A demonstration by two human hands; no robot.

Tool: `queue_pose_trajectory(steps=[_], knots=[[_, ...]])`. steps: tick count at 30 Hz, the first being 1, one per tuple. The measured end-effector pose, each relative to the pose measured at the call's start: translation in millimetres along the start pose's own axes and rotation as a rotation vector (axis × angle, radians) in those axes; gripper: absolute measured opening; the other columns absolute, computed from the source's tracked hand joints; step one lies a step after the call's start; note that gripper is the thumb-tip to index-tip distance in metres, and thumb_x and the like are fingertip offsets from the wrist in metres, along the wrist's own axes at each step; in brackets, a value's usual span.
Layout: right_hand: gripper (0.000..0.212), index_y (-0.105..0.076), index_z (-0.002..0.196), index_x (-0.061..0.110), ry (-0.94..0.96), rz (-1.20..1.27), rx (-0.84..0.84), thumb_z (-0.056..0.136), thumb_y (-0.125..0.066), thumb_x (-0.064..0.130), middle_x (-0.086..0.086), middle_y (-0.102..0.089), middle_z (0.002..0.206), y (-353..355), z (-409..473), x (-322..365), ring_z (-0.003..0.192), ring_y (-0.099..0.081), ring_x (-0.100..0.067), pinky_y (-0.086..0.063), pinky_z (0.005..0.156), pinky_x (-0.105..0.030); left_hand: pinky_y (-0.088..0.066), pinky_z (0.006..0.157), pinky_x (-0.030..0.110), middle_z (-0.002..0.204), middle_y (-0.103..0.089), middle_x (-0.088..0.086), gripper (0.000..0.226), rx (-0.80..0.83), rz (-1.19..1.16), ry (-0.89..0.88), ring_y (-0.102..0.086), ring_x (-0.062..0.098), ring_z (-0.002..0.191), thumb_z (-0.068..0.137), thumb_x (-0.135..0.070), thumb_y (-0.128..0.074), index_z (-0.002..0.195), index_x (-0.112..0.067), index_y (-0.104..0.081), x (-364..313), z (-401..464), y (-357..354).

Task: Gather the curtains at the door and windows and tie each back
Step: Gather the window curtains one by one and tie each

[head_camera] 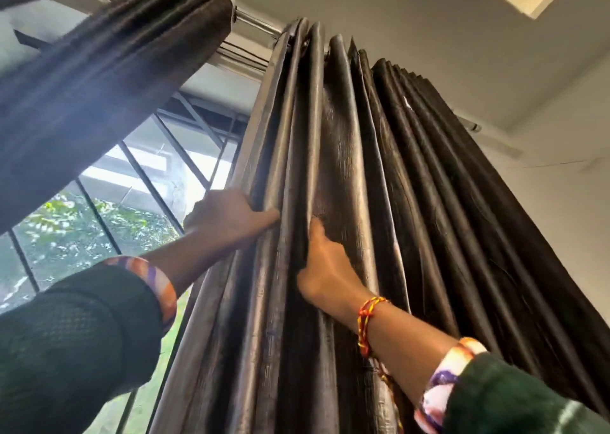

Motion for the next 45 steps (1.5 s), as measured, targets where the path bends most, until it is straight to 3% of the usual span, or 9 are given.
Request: queue_pose_trajectory(steps=[5,12,18,20,25,32,36,40,45], knots=[[0.083,-0.004,0.148,0.012,0.105,0.072,0.166,0.083,-0.056,0.007,-0.020,-0.050,0.132,-40,1,17,0.119,-0.052,-0.036,-0.046,0.097,-0.037,-0.044,0.076,0.030,0.106,-0.066,0.013,0.048,-0.026,-0.010,-0.172,-0.058,0.029,0.099,0.077,-0.058,-0.049,0.089,-0.016,-0.068,-8,9,4],[0.070,-0.017,0.147,0.024,0.185,0.163,0.268,0.088,-0.055,0.034,-0.013,-0.048,0.138,-37,6,17,0.126,-0.047,-0.030,-0.041,0.104,-0.043,-0.034,0.058,0.029,0.062,-0.038,0.005,0.034,-0.069,0.118,-0.115,-0.049,0.029,0.074,0.075,-0.024,-0.063,0.055,-0.015,-0.038,-2,15,1],[0.062,-0.030,0.141,0.019,0.056,-0.301,-0.422,0.088,-0.054,0.040,-0.013,-0.033,0.148,33,32,-16,0.142,-0.018,-0.033,-0.026,0.111,-0.047,-0.033,0.052,0.029,0.067,-0.039,0.006,0.020,-0.137,0.173,-0.173,-0.044,0.021,0.062,0.080,-0.009,-0.058,0.066,-0.008,-0.044,12,24,-22],[0.075,-0.021,0.144,0.016,-0.118,-0.334,-0.461,0.084,-0.059,0.040,-0.014,-0.019,0.154,47,40,-32,0.145,-0.006,-0.034,-0.017,0.112,-0.052,-0.036,0.054,0.030,0.072,-0.042,0.008,0.016,-0.134,0.193,-0.181,-0.045,0.022,0.066,0.081,-0.007,-0.056,0.070,-0.008,-0.045,14,25,-29],[0.078,-0.024,0.135,0.006,-0.325,-0.025,-0.347,0.077,-0.070,0.030,-0.017,-0.049,0.129,47,48,-55,0.117,-0.051,-0.035,-0.044,0.097,-0.050,-0.033,0.049,0.028,0.072,-0.046,0.009,0.031,-0.130,0.167,-0.197,-0.049,0.024,0.067,0.081,-0.008,-0.057,0.057,-0.009,-0.037,16,28,-39],[0.026,-0.057,0.097,-0.001,-0.328,0.380,-0.232,0.076,-0.068,0.010,-0.017,-0.065,0.094,22,49,-62,0.087,-0.065,-0.031,-0.057,0.079,-0.043,-0.034,0.055,0.028,0.064,-0.039,0.003,0.039,-0.104,0.061,-0.223,-0.044,0.020,0.063,0.083,-0.033,-0.057,0.058,-0.014,-0.035,16,25,-36],[0.018,-0.054,0.072,0.005,-0.275,0.427,-0.169,0.083,-0.051,-0.008,-0.009,-0.056,0.070,17,48,-54,0.063,-0.055,-0.020,-0.052,0.054,-0.021,-0.043,0.069,0.030,0.098,-0.060,0.012,0.040,-0.107,-0.115,-0.210,-0.054,0.027,0.085,0.078,-0.041,-0.063,0.106,-0.013,-0.058,11,24,-23],[0.026,-0.058,0.100,-0.003,-0.143,0.330,-0.175,0.076,-0.050,0.004,-0.021,-0.063,0.104,4,60,-36,0.097,-0.060,-0.034,-0.052,0.087,-0.044,-0.046,0.066,0.031,0.096,-0.057,0.016,0.095,-0.044,-0.215,-0.119,-0.057,0.025,0.077,0.080,-0.016,-0.064,0.148,-0.016,0.002,0,21,-6],[0.033,-0.049,0.119,0.004,0.112,0.255,-0.197,0.086,-0.055,0.007,-0.021,-0.061,0.115,-10,74,20,0.109,-0.057,-0.035,-0.047,0.083,-0.037,-0.045,0.071,0.036,0.103,-0.061,0.029,0.023,-0.223,-0.239,0.129,-0.059,0.037,0.095,0.072,-0.004,-0.066,0.089,0.010,-0.059,24,41,29]])
Point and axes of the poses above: each hand's wrist, its own z-axis towards the middle knuckle, its own y-axis out of the back of the hand, x = y × z, the point moved 3 cm from there along z, towards the middle knuckle
